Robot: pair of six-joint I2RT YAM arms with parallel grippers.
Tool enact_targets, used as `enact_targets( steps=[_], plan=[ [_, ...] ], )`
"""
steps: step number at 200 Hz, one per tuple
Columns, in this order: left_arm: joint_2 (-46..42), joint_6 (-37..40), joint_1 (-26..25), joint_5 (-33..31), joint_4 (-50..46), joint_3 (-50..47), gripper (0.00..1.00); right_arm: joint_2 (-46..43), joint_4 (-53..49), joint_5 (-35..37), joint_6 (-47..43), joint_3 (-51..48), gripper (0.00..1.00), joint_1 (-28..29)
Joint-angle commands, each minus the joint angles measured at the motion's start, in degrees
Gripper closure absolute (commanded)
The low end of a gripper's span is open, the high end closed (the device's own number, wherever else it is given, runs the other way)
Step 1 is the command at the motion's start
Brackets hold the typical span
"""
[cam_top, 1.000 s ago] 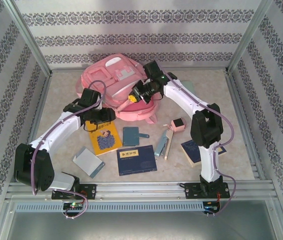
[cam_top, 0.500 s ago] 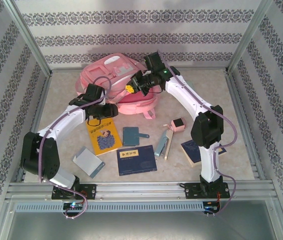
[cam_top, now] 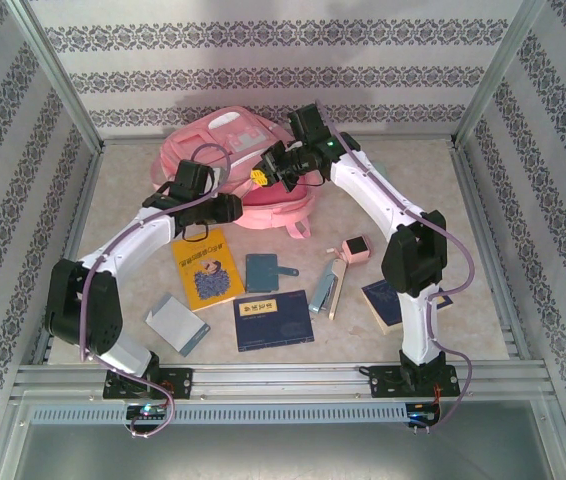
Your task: Pack the student bag
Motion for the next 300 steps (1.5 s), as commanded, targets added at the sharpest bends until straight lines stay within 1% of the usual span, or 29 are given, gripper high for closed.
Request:
enact_targets(
  steps=[1, 29, 66, 89, 116, 141, 170, 189, 212, 236, 243, 259, 281, 290, 300],
  plan=[
    [2.00, 1.83, -0.71, -0.87, 3.82, 0.74, 0.62, -3.32, 4.16, -0.84, 1.18, 2.42, 1.00, 0.40],
    [2.81, 2.34, -1.17, -1.70, 4.58, 0.47, 0.70, -3.45, 4.50, -0.92, 1.60, 2.09, 1.00, 0.44],
    [3.91, 3.96, -1.73, -3.86, 3.09, 1.04, 0.85, -3.78, 4.44, -0.87, 1.55, 2.00, 1.00, 0.19],
    [3.65, 4.70, -1.77, -7.37, 0.99, 0.92, 0.90, -4.37, 4.34, -0.79, 1.06, 1.19, 1.00, -0.40],
    [3.22, 4.99, -1.56, -11.67, -1.12, 0.30, 0.94, -5.39, 4.33, -0.76, 0.28, -0.21, 1.00, -1.37],
    [2.27, 4.31, -0.48, -13.48, -1.24, -1.10, 0.95, -6.45, 4.16, -0.81, -0.85, -1.74, 1.00, -2.18],
    [1.22, 3.46, 2.70, -12.24, -1.55, -1.85, 0.93, -7.85, 3.41, -0.71, -3.08, -3.76, 1.00, -3.25],
    [0.41, 3.66, 4.36, -8.81, -0.96, -2.37, 0.91, -8.43, 2.34, -0.18, -5.06, -4.59, 1.00, -3.86],
    [0.82, 5.11, 4.52, -4.54, -2.52, -1.45, 0.90, -8.44, 0.54, 0.68, -7.82, -4.32, 1.00, -4.36],
    [0.50, 5.80, 4.59, -3.21, -3.84, -1.92, 0.89, -8.17, -1.99, 2.07, -10.84, -3.53, 1.00, -5.02],
    [0.31, 5.95, 4.57, -4.04, -4.25, -2.24, 0.89, -8.17, -2.34, 2.23, -11.32, -3.63, 1.00, -5.34],
    [0.70, 5.96, 4.75, -8.23, -5.99, -2.32, 0.91, -8.18, -2.15, 1.75, -11.80, -4.04, 1.00, -5.72],
    [3.22, 4.20, 7.05, -12.79, -7.63, -0.66, 0.93, -8.26, -3.25, 1.70, -14.22, -3.53, 1.00, -5.90],
    [4.96, 2.23, 8.85, -13.61, -8.63, 1.18, 0.90, -8.35, -4.02, 1.68, -15.83, -3.34, 1.00, -5.99],
    [7.04, 0.75, 10.93, -11.87, -9.40, 3.71, 0.85, -8.35, -4.30, 1.00, -17.84, -3.36, 1.00, -5.99]
  ],
)
